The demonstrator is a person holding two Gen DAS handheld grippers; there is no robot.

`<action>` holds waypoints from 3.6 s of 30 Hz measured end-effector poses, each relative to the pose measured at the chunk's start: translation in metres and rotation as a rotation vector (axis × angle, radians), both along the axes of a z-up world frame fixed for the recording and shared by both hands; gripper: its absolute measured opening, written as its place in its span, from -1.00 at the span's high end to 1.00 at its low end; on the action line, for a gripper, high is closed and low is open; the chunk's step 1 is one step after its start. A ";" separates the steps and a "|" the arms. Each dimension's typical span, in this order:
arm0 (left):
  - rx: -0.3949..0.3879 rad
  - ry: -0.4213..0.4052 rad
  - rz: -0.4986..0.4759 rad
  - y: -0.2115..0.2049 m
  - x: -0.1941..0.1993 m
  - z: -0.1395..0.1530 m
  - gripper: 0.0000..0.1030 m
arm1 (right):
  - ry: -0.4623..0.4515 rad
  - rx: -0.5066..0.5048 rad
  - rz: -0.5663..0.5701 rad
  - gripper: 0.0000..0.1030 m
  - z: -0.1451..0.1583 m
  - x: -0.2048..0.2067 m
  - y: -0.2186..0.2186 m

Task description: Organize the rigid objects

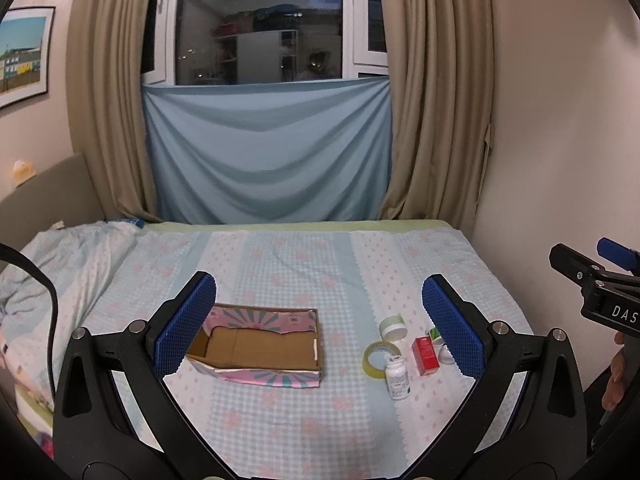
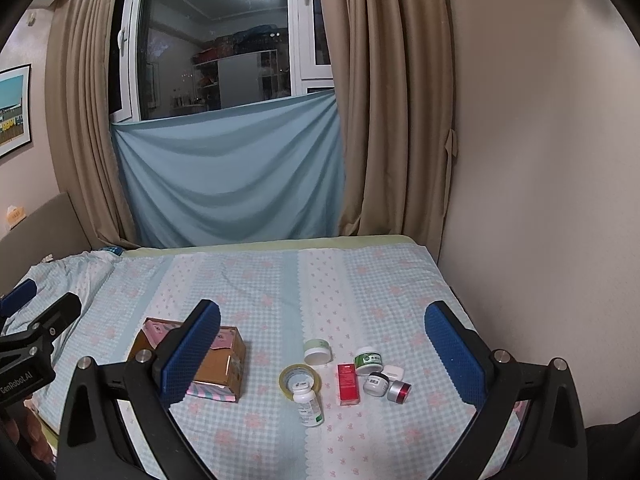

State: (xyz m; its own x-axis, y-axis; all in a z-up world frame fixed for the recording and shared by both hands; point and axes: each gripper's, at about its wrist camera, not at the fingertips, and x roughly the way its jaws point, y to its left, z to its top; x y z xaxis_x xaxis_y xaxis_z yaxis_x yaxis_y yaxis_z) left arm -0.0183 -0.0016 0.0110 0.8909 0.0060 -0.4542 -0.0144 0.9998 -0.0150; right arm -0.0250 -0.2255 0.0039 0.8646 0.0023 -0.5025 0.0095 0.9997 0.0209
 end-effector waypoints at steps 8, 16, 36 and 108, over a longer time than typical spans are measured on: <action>0.003 -0.002 0.007 0.000 0.001 -0.001 -0.99 | 0.001 0.001 -0.001 -0.98 0.000 0.000 0.000; 0.003 0.001 0.003 0.002 0.001 -0.002 -0.99 | 0.008 0.000 -0.002 -0.98 0.001 0.003 0.003; -0.098 0.188 -0.043 -0.016 0.051 -0.051 -0.99 | 0.103 0.019 -0.055 -0.98 -0.020 0.033 -0.022; -0.223 0.751 0.040 -0.158 0.225 -0.402 0.11 | 0.692 -0.076 0.397 0.03 -0.375 0.222 -0.177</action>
State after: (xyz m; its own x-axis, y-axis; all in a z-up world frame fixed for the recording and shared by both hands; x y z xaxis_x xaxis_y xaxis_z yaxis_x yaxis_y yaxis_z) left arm 0.2072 -0.1598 -0.3913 0.3453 -0.1301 -0.9294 -0.1363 0.9729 -0.1868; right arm 0.1970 -0.4027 -0.3711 0.2982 0.1886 -0.9357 -0.3616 0.9295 0.0721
